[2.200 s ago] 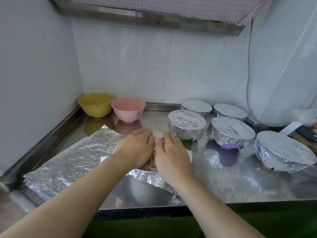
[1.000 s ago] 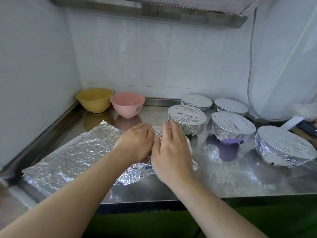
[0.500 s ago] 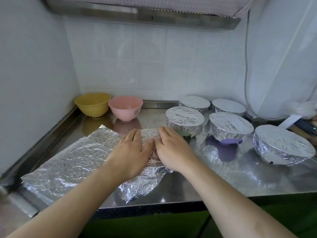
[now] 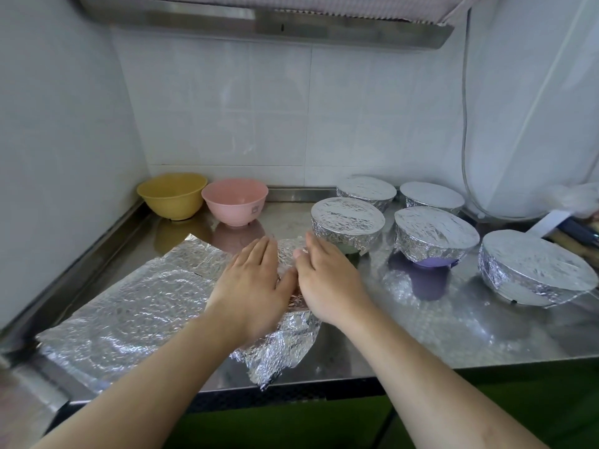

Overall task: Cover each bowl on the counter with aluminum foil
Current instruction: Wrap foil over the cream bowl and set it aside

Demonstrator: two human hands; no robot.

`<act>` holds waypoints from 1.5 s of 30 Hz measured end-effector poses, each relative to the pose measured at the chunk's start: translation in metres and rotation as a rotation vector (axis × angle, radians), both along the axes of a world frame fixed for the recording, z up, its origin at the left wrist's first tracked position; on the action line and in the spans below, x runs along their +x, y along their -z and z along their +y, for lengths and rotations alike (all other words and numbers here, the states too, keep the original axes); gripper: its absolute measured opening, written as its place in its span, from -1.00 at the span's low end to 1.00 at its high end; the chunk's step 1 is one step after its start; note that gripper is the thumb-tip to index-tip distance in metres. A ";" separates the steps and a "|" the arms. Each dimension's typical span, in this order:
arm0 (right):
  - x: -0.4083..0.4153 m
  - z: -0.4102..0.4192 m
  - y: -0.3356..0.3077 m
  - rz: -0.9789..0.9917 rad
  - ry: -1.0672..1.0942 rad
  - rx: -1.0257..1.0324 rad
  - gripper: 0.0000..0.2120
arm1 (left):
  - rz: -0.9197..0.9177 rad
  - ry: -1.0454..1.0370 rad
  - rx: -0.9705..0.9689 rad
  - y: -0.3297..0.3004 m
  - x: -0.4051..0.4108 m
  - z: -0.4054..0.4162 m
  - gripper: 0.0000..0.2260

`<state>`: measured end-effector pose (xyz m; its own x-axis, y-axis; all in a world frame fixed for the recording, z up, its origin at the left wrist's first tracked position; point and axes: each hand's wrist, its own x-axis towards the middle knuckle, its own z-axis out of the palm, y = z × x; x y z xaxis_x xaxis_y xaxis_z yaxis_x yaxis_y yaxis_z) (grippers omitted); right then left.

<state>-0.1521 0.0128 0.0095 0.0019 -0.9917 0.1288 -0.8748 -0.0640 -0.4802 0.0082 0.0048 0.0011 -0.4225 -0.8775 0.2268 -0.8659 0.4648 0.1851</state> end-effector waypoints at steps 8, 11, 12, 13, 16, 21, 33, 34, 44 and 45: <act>-0.010 0.002 -0.006 -0.069 -0.075 0.006 -0.44 | -0.012 -0.164 0.051 0.008 -0.011 0.018 -0.17; -0.003 0.011 0.007 -0.056 -0.040 -0.068 -0.39 | 0.026 -0.262 0.058 -0.001 -0.018 0.027 -0.24; -0.003 0.014 0.012 -0.057 -0.031 -0.090 -0.37 | 0.044 -0.271 0.045 -0.001 -0.019 0.026 -0.22; -0.004 0.016 0.015 -0.081 -0.021 -0.103 -0.36 | 0.063 -0.269 0.039 -0.001 -0.018 0.025 -0.17; -0.011 0.023 0.008 -0.143 -0.063 -0.055 -0.45 | 0.120 -0.197 0.066 -0.002 -0.004 0.024 -0.01; -0.026 0.027 0.000 -0.300 -0.164 0.146 -0.22 | 0.145 -0.094 0.229 -0.004 0.025 0.024 0.32; -0.042 0.021 -0.008 -0.120 -0.284 0.279 0.43 | 0.280 -0.051 0.076 0.007 0.022 0.020 0.44; -0.042 0.023 -0.009 -0.107 -0.285 0.275 0.42 | 0.286 -0.048 0.067 0.008 0.022 0.020 0.45; -0.034 0.027 -0.002 -0.057 -0.232 0.139 0.46 | 0.255 0.010 0.039 0.010 0.028 0.019 0.40; -0.034 0.028 -0.001 -0.050 -0.227 0.125 0.45 | 0.246 0.014 0.041 0.010 0.029 0.018 0.41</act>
